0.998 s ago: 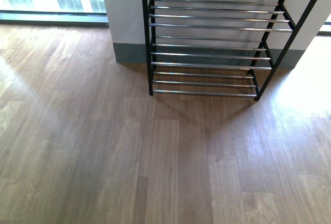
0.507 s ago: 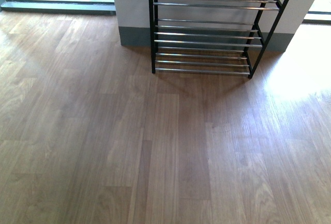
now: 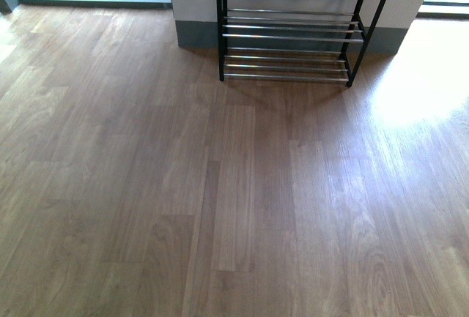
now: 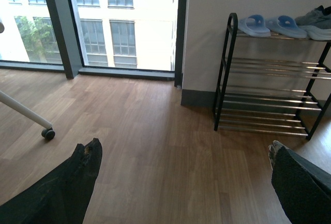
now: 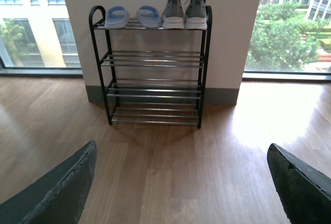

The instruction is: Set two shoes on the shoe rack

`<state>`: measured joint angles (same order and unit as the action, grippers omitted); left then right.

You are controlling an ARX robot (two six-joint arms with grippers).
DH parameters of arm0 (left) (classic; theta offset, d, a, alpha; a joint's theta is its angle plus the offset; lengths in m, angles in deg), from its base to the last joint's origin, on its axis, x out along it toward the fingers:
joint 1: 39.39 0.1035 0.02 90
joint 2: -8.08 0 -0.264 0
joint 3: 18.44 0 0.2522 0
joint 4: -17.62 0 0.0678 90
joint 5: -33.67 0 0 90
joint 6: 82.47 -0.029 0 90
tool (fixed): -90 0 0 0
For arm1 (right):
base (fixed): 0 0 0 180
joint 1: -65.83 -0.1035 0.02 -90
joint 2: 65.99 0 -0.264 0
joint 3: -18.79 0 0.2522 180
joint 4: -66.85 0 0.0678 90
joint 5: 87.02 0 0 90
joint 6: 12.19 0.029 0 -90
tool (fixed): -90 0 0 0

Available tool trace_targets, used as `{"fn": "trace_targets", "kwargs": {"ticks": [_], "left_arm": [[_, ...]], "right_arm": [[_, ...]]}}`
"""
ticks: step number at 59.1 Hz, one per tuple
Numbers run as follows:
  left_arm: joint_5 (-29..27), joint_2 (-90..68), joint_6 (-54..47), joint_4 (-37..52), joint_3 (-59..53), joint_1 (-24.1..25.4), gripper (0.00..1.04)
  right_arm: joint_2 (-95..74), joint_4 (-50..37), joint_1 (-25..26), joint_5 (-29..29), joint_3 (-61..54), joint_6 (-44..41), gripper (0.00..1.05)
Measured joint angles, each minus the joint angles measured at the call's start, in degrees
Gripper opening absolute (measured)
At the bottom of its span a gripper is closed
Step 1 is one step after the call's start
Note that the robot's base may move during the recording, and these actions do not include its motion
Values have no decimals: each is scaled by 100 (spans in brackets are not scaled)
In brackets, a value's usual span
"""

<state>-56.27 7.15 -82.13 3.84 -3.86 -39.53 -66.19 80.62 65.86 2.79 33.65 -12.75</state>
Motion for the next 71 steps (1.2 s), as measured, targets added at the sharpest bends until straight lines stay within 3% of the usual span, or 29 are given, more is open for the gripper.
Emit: {"fn": "trace_targets", "kwargs": {"ticks": [71], "left_arm": [[-9,0,2,-2,0,0,95]], "right_arm": [[-4,0,2,20,0,0,95]]}}
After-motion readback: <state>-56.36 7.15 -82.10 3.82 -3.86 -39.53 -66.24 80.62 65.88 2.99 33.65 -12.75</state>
